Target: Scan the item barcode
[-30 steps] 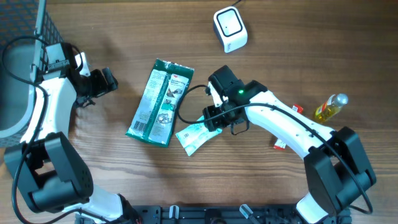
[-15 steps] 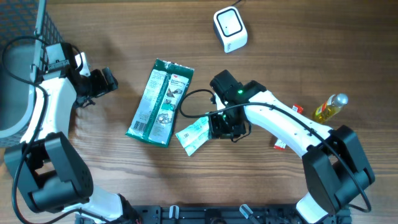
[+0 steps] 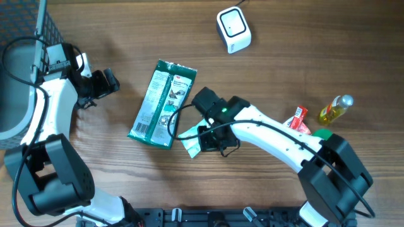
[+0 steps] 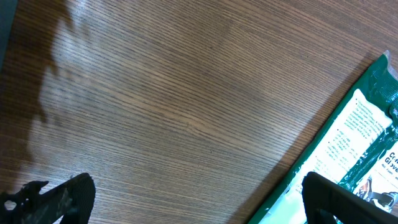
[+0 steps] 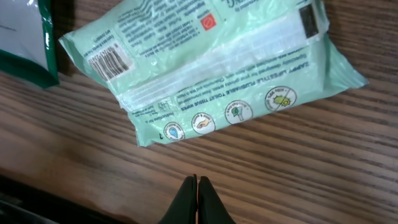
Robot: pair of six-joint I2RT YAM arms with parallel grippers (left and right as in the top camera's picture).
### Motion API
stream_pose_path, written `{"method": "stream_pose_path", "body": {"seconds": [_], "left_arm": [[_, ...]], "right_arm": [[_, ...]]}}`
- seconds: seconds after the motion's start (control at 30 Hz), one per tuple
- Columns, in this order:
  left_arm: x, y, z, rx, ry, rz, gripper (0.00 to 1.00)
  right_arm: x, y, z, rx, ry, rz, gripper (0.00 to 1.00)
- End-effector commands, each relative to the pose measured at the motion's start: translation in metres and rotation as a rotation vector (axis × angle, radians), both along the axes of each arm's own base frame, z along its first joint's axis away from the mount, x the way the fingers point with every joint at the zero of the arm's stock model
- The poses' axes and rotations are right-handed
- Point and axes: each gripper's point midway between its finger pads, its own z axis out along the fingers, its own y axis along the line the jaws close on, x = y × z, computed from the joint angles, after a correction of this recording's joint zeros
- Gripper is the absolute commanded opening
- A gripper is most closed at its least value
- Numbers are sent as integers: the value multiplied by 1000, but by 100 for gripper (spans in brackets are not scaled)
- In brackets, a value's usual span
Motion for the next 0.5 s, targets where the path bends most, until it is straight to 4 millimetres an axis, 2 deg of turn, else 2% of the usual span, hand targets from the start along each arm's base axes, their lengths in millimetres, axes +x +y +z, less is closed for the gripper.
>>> {"method": "stream_pose_path", "body": {"seconds": [0.0, 0.2, 0.37, 0.47], "left_arm": [[-3, 2, -5, -9, 11, -1, 100], [-3, 2, -5, -9, 11, -1, 100], [-3, 2, -5, -9, 11, -1, 100], [-3, 2, -5, -9, 11, -1, 100]], "right_arm": [[-7, -1, -11, -57, 0, -18, 4], [-17, 0, -34, -105, 48, -15, 4], [-3, 17, -37, -43, -5, -15, 4], [9, 20, -37, -38, -65, -19, 4]]}}
